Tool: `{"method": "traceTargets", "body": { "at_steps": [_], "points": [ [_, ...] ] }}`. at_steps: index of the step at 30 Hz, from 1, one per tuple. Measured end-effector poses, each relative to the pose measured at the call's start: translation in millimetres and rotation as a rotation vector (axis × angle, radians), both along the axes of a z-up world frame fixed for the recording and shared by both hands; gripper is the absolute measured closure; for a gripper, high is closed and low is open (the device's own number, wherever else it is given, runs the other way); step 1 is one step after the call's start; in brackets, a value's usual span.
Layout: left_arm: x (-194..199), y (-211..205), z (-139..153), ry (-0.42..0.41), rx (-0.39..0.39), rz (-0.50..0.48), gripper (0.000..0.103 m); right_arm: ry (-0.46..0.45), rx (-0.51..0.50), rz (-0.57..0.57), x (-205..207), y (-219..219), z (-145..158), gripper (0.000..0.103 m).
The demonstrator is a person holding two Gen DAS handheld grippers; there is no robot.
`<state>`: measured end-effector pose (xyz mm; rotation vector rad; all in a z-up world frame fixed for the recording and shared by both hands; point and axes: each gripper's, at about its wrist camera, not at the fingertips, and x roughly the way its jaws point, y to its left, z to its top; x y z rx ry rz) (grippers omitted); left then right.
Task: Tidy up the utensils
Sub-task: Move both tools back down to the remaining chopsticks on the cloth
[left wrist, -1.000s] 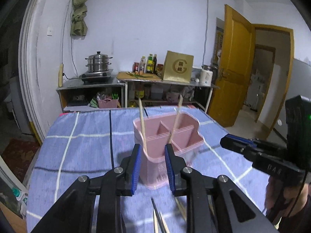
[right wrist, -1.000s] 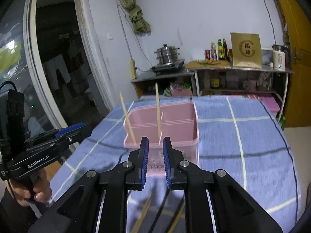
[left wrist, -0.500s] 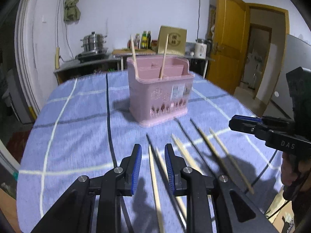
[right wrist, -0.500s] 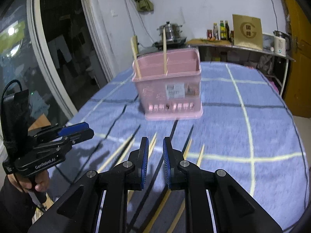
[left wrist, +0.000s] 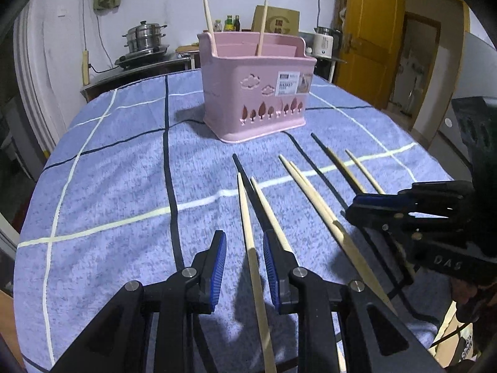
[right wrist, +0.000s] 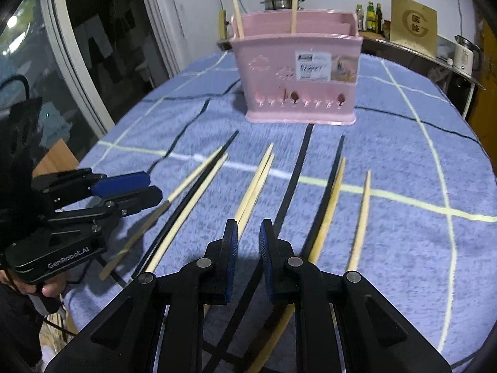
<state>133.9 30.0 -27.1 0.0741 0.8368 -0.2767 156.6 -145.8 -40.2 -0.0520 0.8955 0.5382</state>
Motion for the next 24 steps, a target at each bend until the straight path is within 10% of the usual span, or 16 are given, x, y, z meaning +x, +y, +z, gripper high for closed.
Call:
{"method": "traceTargets", "body": {
  "at_steps": [24],
  "points": [
    [22, 9, -15, 0.071, 0.027, 0.082, 0.079, 0.032, -0.075, -0.028, 18, 9, -8, 0.087]
  ]
}}
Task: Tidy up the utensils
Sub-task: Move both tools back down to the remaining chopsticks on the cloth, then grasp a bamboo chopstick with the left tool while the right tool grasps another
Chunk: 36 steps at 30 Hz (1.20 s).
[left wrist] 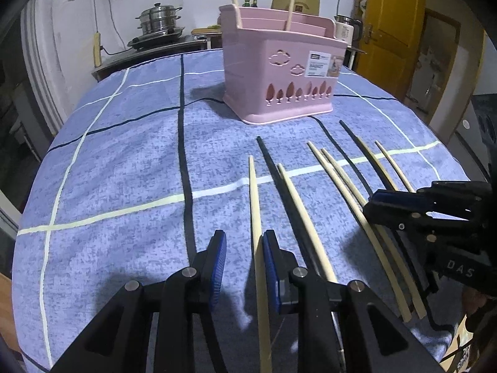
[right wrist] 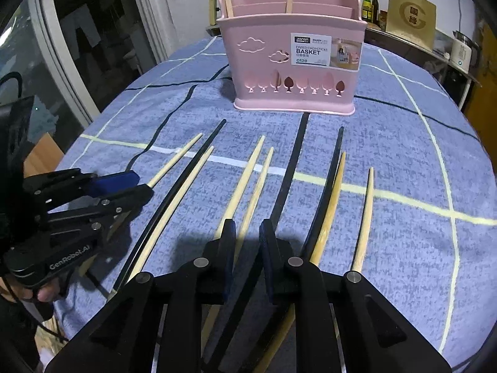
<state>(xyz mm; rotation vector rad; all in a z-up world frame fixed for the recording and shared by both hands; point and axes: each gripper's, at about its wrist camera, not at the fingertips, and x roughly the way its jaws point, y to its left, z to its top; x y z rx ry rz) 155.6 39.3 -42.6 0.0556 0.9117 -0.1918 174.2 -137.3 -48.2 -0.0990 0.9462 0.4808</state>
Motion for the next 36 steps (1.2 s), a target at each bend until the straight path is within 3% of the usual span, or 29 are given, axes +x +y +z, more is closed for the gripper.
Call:
{"method": "traceTargets", "body": {
  "at_steps": [8, 24, 27, 33, 36],
  "points": [
    [28, 2, 2, 0.04, 0.026, 0.024, 0.079, 0.017, -0.012, -0.024, 32, 3, 1, 0.087],
    [81, -13, 5, 0.117, 0.078, -0.122, 0.078, 0.076, -0.024, -0.036, 65, 11, 2, 0.088],
    [82, -14, 5, 0.117, 0.082, -0.117, 0.079, 0.074, -0.042, -0.039, 68, 15, 2, 0.095],
    [82, -27, 5, 0.12, 0.113, -0.137, 0.097, 0.08, -0.027, -0.042, 71, 14, 1, 0.096],
    [82, -31, 5, 0.116, 0.127, -0.136, 0.098, 0.085, -0.009, -0.043, 70, 9, 2, 0.097]
  ]
}}
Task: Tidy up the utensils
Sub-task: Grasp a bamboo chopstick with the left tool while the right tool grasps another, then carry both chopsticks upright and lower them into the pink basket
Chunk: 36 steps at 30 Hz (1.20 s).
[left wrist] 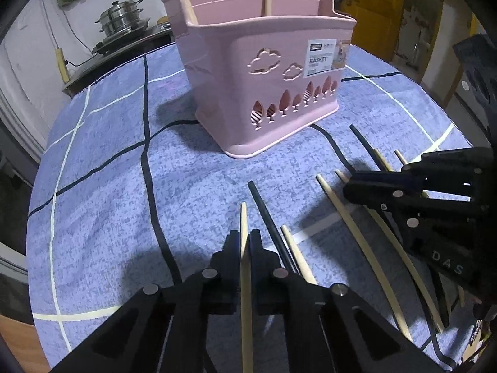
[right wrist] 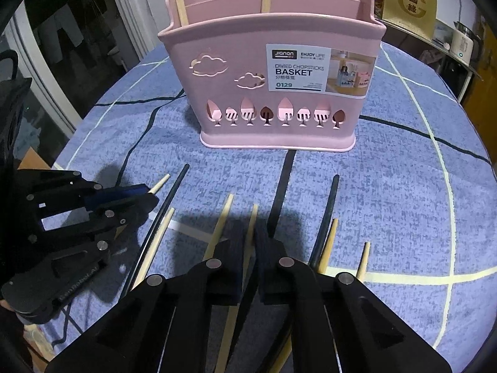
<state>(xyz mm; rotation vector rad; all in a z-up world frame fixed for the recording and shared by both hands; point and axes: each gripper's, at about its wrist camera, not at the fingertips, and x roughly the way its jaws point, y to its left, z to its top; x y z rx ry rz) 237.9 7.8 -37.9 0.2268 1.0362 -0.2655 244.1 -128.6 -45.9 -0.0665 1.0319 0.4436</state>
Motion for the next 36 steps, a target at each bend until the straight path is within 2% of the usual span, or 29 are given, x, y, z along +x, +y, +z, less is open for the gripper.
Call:
{"method": "traceTargets", "body": {
  "at_steps": [7, 15, 24, 31, 36],
  "points": [
    [-6, 5, 13, -0.033, -0.034, 0.02, 0.098, -0.028, 0.062, 0.006, -6, -16, 16, 0.097],
    [-16, 11, 65, -0.169, -0.086, 0.038, 0.098, -0.118, 0.13, 0.002, -14, -32, 56, 0.097],
    [-26, 27, 112, -0.293, -0.187, 0.087, 0.098, -0.238, 0.197, -0.009, -26, -42, 95, 0.098],
    [-35, 35, 138, -0.356, -0.225, 0.098, 0.098, -0.316, 0.248, -0.011, -35, -46, 118, 0.098],
    [-44, 36, 144, -0.369, -0.231, 0.096, 0.098, -0.351, 0.253, -0.008, -40, -46, 127, 0.098]
  ]
}}
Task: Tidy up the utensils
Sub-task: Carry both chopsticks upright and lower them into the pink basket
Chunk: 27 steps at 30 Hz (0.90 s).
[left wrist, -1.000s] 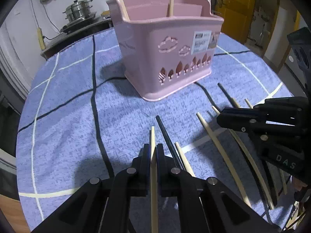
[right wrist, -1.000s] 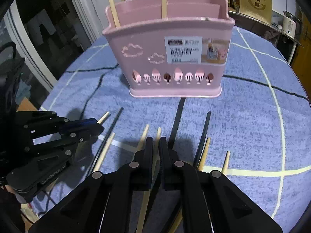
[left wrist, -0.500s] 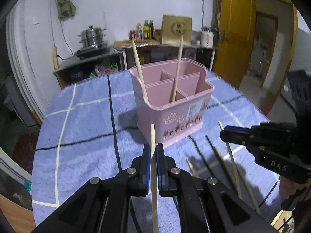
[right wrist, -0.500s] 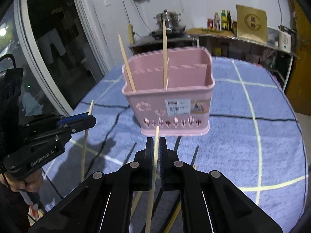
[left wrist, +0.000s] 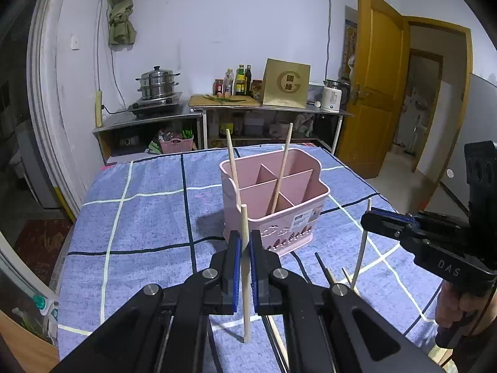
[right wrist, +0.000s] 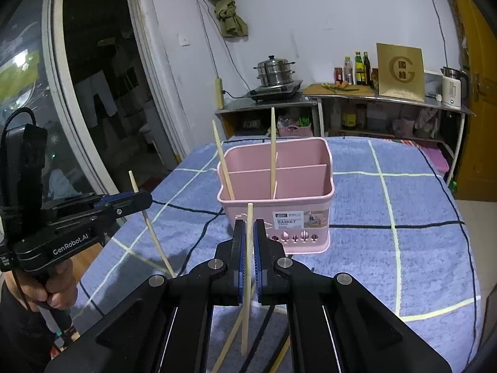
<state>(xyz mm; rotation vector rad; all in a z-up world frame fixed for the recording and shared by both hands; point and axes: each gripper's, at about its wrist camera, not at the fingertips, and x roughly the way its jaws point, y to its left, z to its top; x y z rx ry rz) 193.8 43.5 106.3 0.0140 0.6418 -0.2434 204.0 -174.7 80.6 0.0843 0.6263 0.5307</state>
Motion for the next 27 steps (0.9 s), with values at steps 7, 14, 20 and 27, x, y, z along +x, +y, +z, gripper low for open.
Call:
{"method": "traceTargets", "body": {
  "at_steps": [7, 14, 20, 27],
  "points": [
    [-8, -1, 1, 0.005, -0.003, -0.006, 0.098, -0.015, -0.002, 0.011, -7, -6, 3, 0.098],
    [-15, 0, -5, 0.025, -0.01, -0.008, 0.098, -0.01, -0.022, 0.028, -20, -10, -2, 0.098],
    [-24, 0, -8, 0.041, -0.013, -0.013, 0.098, -0.02, -0.049, 0.032, -31, -12, 2, 0.098],
    [-39, -1, -6, 0.04, 0.001, -0.023, 0.098, -0.03, -0.084, 0.042, -44, -12, 7, 0.098]
  ]
}}
